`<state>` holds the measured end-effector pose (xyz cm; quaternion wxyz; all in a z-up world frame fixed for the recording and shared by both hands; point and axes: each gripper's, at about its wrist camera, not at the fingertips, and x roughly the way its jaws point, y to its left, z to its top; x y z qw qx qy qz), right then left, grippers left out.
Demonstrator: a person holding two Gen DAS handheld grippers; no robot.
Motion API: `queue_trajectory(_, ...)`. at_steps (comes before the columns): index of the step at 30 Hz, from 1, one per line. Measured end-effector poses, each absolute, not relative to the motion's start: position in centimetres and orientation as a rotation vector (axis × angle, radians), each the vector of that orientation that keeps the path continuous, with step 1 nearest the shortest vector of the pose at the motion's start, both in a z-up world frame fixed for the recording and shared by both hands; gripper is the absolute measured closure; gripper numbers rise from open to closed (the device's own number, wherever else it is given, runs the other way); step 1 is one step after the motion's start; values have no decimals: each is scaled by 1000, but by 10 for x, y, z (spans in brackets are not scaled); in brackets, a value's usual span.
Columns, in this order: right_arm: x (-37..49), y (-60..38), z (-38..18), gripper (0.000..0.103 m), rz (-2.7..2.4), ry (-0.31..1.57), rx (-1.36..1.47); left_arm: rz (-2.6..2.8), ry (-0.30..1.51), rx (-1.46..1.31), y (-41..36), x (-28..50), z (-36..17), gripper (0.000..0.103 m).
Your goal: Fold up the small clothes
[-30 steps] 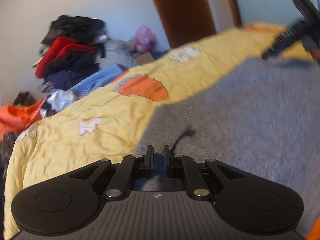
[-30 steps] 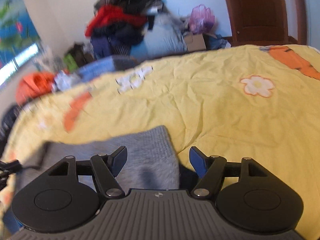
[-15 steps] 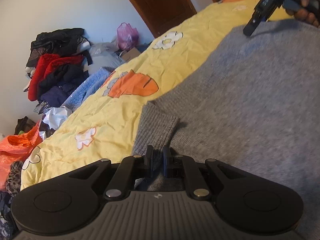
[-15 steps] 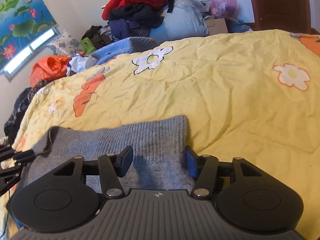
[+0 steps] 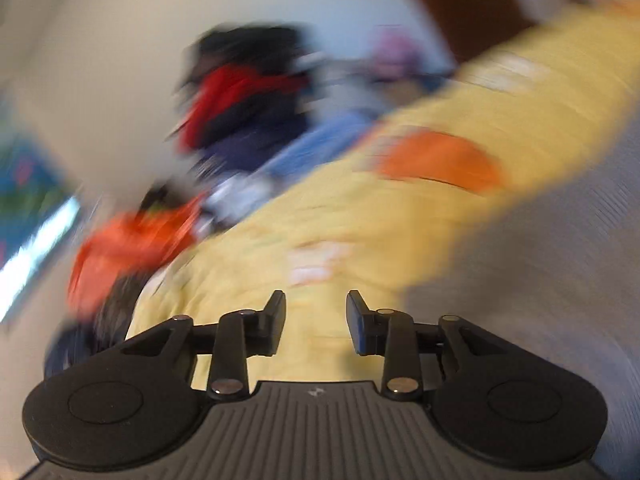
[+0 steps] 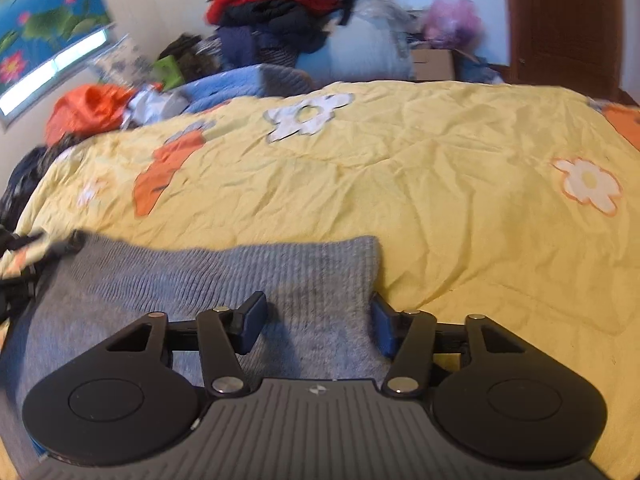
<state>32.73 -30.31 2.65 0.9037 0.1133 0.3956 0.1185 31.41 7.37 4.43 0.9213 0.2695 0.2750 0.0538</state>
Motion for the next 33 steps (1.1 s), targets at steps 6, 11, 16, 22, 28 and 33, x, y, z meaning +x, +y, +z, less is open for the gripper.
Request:
queue_trajectory(6,242,-338,64,45,292,670,477,40,638,-5,140,237,88,54)
queue_trajectory(11,124,-369,64,22,247,604,616,-112,599,-425,153,103,56,12)
queue_trajectory(16,62,-372,42,20,159,644,689,-86,698,-611,151,63,14,12)
queue_trajectory(22,78,-337,9,18,142,743,761,-80,695,-852,163,73,5,12)
queue_trajectory(28,103,-320,-8,38,81,643,914,-68,700,-996,158,95,-3,13)
queue_trajectory(33,113,-326,-34,87,57,660,1065,-49,769,-860,140,105,-9,80)
